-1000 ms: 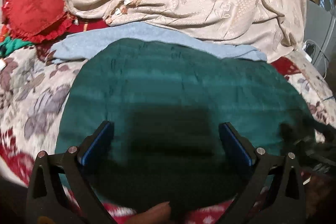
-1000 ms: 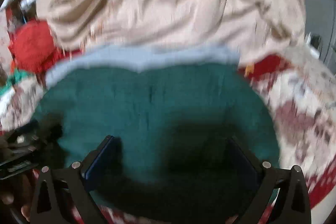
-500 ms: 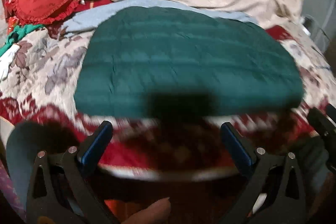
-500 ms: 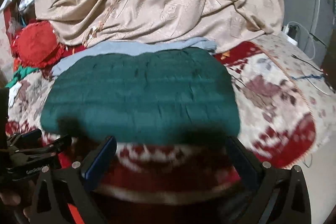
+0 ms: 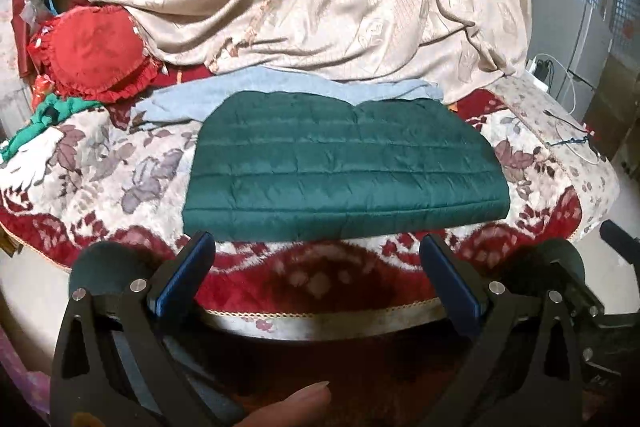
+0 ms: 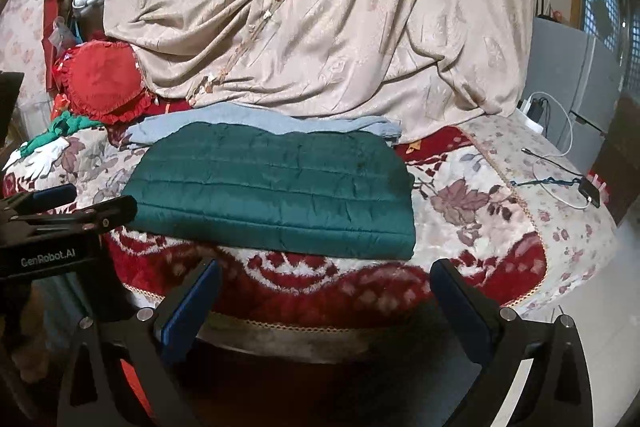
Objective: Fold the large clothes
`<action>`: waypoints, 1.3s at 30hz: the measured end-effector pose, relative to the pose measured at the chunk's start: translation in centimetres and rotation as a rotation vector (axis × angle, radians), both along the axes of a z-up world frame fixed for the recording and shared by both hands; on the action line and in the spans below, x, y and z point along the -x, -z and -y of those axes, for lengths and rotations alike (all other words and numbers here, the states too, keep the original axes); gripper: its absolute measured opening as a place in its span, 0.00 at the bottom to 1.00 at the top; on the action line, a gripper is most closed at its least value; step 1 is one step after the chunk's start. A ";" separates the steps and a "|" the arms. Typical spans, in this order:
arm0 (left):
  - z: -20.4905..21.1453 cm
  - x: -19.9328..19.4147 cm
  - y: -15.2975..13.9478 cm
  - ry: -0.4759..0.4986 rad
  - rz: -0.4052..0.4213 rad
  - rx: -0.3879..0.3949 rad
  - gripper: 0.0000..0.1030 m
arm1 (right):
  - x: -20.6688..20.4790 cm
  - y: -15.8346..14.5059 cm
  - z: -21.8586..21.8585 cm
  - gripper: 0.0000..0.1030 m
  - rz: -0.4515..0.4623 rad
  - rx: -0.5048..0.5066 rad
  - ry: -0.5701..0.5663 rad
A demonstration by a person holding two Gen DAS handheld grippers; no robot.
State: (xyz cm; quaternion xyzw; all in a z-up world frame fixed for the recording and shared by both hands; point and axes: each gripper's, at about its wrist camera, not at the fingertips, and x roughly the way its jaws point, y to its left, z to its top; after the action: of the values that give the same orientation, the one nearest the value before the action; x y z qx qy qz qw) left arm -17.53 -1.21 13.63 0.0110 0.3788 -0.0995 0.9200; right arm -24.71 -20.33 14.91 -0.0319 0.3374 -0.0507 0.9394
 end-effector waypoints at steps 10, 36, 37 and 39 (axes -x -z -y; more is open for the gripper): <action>0.0 0.2 0.0 -0.003 -0.004 -0.003 0.99 | 0.0 0.1 -0.1 1.00 0.007 0.003 -0.005; 0.6 -0.5 1.9 0.003 -0.067 0.002 0.99 | -0.4 1.6 0.6 1.00 -0.031 -0.033 0.006; 0.6 -0.5 2.0 0.004 -0.069 0.001 0.99 | -0.4 1.6 0.6 1.00 -0.029 -0.032 0.006; 0.6 -0.5 2.1 0.006 -0.071 0.001 0.99 | -0.4 1.6 0.7 1.00 -0.032 -0.033 0.007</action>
State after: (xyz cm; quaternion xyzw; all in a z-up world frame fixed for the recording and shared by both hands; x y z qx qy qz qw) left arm -16.99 -1.82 11.49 0.0081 0.4112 -0.1026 0.9057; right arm -24.28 -21.00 13.29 -0.0161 0.3532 -0.0479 0.9342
